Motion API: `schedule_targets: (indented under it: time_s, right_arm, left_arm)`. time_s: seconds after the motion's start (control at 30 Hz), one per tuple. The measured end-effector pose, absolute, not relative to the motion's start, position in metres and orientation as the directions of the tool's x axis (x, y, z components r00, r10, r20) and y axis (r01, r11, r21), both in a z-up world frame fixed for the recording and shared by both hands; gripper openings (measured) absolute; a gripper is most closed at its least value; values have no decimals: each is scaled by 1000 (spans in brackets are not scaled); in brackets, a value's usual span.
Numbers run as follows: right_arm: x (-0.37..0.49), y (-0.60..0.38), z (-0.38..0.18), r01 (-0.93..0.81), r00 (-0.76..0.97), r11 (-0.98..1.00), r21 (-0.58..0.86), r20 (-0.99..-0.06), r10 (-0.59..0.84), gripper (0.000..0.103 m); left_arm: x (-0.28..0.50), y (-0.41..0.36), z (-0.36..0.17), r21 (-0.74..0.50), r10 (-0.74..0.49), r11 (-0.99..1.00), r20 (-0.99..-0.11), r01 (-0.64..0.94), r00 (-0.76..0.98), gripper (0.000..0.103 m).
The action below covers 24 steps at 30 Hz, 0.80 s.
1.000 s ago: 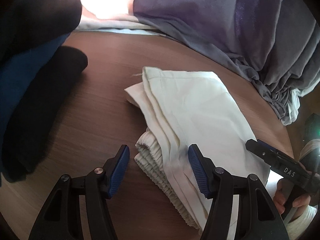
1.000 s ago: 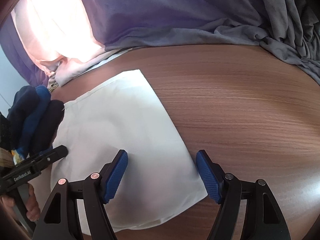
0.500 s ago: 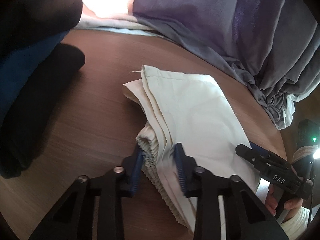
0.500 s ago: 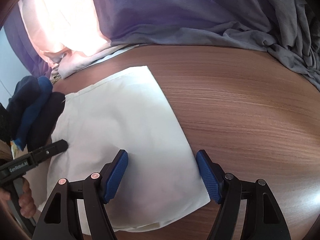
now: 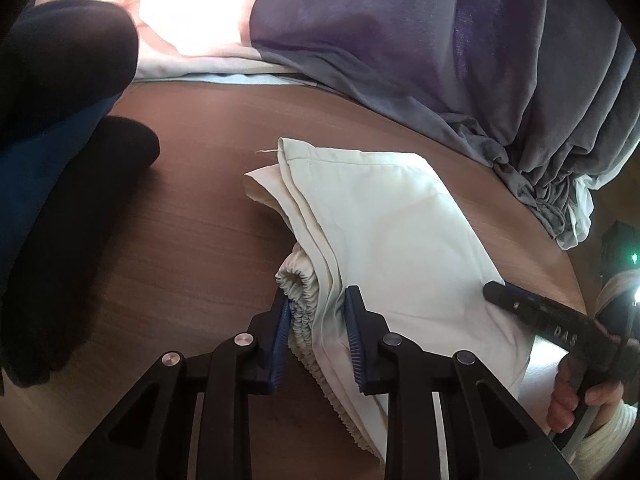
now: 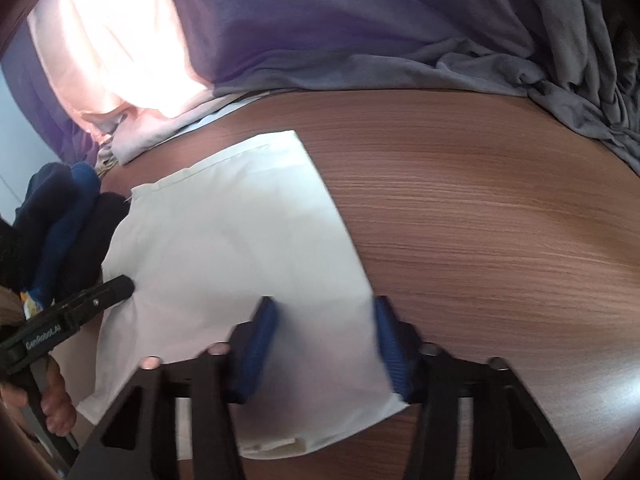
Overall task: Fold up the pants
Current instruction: 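Close the left tool on the waistband edge while the right tool grips the opposite edge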
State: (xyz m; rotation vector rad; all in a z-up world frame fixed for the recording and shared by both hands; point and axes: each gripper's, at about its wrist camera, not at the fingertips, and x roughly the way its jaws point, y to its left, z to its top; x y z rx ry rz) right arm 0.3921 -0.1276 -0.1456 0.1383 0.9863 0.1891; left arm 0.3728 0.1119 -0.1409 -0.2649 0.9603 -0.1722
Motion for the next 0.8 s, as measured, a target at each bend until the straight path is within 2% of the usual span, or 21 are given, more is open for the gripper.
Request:
schedule_targets:
  time_s: [0.07, 0.17, 0.37, 0.63, 0.8]
  right_arm:
    - [395, -135, -145, -54, 530, 973, 222, -820, 217, 24]
    - [393, -140, -140, -10, 537, 968, 249, -816, 215, 14]
    - [381, -135, -125, 7, 564, 965, 262, -798, 212, 7]
    - [355, -132, -94, -50, 623, 969, 242, -751, 220, 6]
    - [333, -129, -72, -85, 674, 967, 240, -701, 234, 6]
  left_arm:
    - [373, 109, -139, -281, -254, 959, -781, 42, 571, 24]
    - [374, 110, -137, -282, -260, 958, -772, 54, 580, 22]
    - [367, 109, -128, -283, -250, 958, -755, 44, 607, 20]
    - [339, 102, -105, -247, -206, 969, -725, 32, 657, 19]
    - [315, 101, -72, -221, -178, 975, -672, 35, 719, 19]
